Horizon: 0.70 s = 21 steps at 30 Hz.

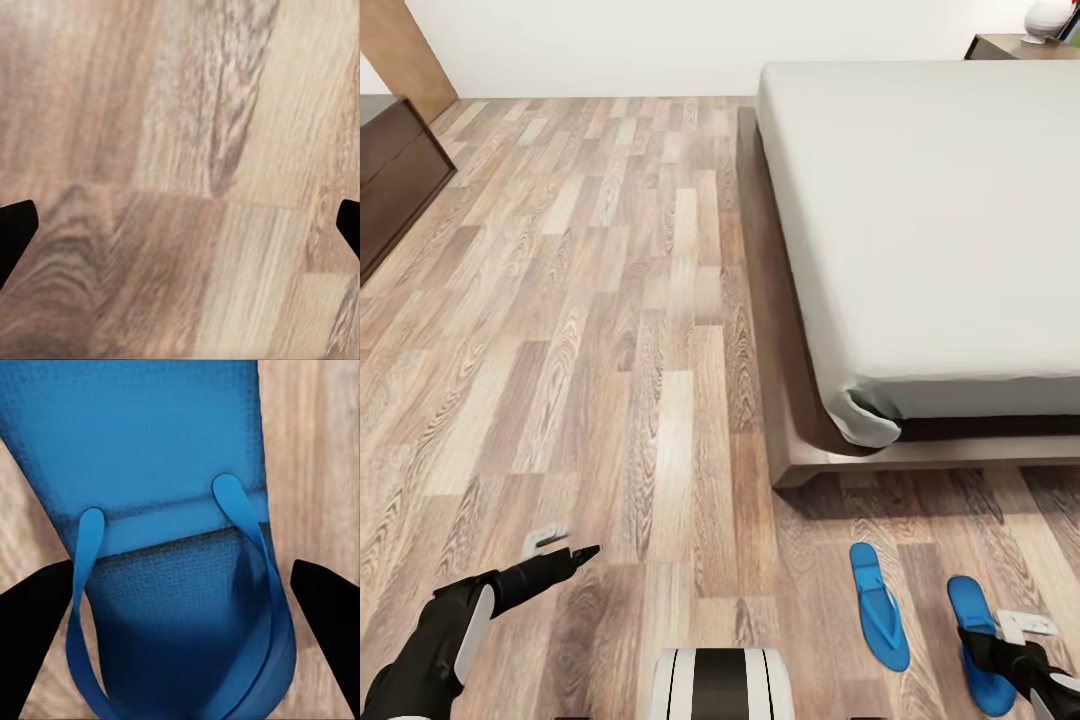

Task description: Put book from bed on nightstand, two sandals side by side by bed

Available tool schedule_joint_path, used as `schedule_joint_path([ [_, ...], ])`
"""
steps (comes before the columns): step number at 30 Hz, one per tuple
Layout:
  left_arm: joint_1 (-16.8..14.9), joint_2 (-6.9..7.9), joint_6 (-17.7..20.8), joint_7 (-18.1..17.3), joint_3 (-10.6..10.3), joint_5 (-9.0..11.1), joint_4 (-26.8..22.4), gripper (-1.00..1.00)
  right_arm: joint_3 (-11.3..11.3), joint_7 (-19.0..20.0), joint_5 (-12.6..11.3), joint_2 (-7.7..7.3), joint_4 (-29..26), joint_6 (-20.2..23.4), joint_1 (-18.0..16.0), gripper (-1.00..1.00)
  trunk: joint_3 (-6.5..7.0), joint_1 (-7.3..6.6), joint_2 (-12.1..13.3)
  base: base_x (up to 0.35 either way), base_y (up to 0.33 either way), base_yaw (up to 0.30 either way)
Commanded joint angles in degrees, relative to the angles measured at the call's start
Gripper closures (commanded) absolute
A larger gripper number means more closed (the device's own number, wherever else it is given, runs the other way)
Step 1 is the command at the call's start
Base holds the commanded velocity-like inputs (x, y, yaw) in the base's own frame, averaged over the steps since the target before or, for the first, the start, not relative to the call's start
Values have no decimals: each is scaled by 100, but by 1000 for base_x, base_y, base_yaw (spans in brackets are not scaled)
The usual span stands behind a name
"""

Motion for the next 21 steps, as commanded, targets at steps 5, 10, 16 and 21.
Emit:
schedule_joint_path([
  [5, -3, -5, 47, -2, 1, 45, -2, -100, -24, 26, -63, 2, -54, 33, -38, 100, -3, -1, -1, 0, 281, 0],
  [10, -3, -9, 46, -1, -3, 45, 1, -100, -24, 21, -67, 2, -43, 33, -545, 100, -3, -1, -1, 0, 44, 0],
  [16, -3, -26, 27, 3, -10, 38, 4, -100, -24, 19, -72, 1, -1, 31, -745, 100, -3, -1, -1, 3, 2, 0],
  [21, -3, -27, 21, 8, -9, 36, 5, -100, -32, 24, -72, 2, 34, 32, -749, 100, -3, -1, -1, 114, -61, 0],
])
